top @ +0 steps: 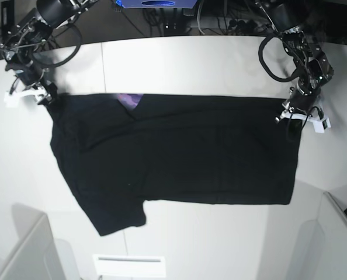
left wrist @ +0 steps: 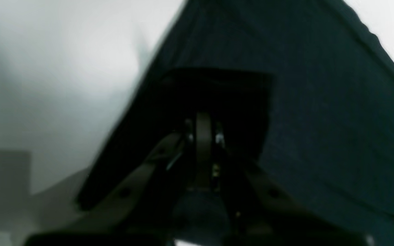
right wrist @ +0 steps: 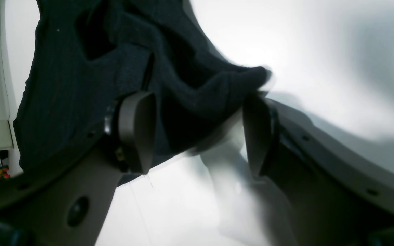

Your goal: Fold the T-shirt properly

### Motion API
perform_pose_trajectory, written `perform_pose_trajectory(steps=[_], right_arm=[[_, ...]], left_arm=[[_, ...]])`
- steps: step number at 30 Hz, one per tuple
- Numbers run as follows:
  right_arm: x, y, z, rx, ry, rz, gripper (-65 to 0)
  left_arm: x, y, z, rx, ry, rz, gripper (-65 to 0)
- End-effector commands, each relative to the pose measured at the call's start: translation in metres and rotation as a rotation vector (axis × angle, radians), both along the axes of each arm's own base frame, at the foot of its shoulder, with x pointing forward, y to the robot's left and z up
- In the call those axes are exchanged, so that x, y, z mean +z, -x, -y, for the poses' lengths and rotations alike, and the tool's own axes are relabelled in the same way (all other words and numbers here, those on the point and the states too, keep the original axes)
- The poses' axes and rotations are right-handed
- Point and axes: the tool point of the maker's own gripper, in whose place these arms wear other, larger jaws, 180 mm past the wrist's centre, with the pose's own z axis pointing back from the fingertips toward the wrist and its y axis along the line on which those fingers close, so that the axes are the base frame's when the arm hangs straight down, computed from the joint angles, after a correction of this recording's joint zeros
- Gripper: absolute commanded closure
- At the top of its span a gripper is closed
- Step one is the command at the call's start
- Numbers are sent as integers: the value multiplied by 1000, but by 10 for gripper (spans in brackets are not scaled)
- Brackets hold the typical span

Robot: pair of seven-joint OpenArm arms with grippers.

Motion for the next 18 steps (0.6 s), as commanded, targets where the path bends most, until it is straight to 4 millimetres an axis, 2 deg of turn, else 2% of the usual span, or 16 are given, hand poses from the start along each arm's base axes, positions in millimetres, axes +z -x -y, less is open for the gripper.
perform_pose_trajectory(steps=[1,6,10,13,18], right_arm=[[-8,9,-1,19,5,-66,-377],[-7,5,-2,20,5,-58,-377],[-7,4,-2,18,2,-56,-377],[-7,3,-2,20,2,-56,-377],[-7,4,-3,20,0,-56,-377]], left_arm=[[14,-12,-6,2,-18,48,0],[16,-19,-5,3,-11,61,0],[28,-39,5,-22,-9,93,0],[30,-47,3,23,2,88,0],[17,-54,5,36,43,62,0]])
